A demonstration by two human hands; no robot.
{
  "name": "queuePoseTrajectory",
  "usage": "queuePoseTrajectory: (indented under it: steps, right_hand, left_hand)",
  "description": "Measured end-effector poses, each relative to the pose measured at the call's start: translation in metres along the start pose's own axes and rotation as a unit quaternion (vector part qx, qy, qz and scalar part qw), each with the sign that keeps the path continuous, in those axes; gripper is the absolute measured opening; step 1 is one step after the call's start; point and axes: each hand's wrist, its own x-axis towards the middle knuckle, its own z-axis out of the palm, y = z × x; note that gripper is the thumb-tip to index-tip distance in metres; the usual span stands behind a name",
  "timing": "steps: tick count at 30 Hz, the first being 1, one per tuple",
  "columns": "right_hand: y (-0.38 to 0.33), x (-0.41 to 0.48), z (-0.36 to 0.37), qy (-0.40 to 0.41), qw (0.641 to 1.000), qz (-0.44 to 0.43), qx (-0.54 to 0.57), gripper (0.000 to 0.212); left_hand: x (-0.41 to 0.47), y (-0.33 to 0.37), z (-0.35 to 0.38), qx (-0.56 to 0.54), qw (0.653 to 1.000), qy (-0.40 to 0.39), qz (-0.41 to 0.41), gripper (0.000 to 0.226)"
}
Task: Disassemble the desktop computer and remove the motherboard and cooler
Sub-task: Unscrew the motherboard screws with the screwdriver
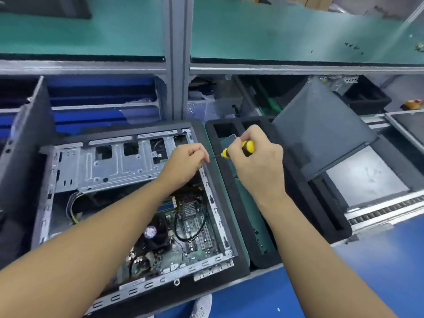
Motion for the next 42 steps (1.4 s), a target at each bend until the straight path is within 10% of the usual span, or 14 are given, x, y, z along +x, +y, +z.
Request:
queuePoseTrajectory:
  steps: [8,14,17,42]
  right_hand:
    - [-0.013,-0.01,0.035,-0.136,0.988,0.003,-0.077,0.022]
    - [-0.003,-0.021,0.051,-0.265,0.944,0.032,-0.193,0.018]
    - [0.002,-0.028,0.054,-0.304,0.928,0.047,-0.208,0.018]
    - [0.02,-0.053,0.076,-0.329,0.91,0.036,-0.249,0.025]
  left_hand:
    - [-0.029,-0.022,-0.032,0.14,0.984,-0.101,0.049,0.025]
    - [-0.055,-0.064,-0.02,0.422,0.884,-0.19,0.063,0.012]
    - [-0.059,-0.093,-0.004,0.487,0.852,-0.182,0.062,0.056]
    - [-0.03,-0.107,-0.006,0.324,0.907,-0.26,-0.066,0.072]
